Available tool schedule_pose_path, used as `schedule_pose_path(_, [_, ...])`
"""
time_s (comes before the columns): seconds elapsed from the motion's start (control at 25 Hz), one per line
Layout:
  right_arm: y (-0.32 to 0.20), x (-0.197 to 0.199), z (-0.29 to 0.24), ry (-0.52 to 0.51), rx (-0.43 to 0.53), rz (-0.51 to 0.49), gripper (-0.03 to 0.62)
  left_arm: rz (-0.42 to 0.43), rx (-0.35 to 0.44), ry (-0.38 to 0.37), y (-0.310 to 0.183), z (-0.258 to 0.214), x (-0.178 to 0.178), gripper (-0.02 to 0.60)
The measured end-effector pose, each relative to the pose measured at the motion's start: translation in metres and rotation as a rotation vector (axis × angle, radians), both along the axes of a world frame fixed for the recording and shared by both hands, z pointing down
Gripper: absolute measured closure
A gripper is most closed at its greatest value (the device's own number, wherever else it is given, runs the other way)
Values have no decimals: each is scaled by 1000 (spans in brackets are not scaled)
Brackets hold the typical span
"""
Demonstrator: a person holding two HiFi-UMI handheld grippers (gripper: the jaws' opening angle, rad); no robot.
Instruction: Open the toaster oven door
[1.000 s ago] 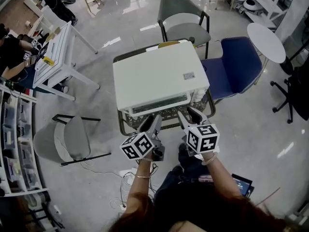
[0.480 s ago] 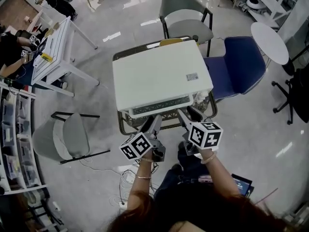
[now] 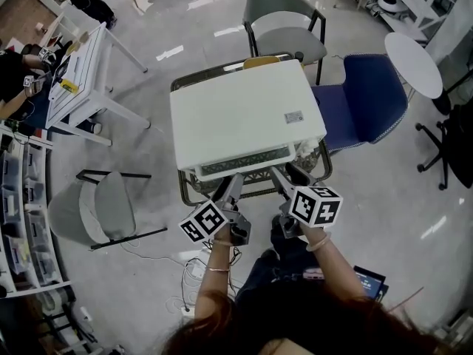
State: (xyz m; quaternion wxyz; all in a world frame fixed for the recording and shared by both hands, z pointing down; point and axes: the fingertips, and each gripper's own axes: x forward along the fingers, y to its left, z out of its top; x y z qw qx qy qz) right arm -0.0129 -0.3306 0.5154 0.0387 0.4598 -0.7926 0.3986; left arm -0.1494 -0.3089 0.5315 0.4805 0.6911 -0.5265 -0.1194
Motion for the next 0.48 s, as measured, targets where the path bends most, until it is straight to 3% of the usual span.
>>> schedule_pose_path(0.48, [-5,-3,12,-139,-84,30,396,17,-8,-42,2,2,3,336])
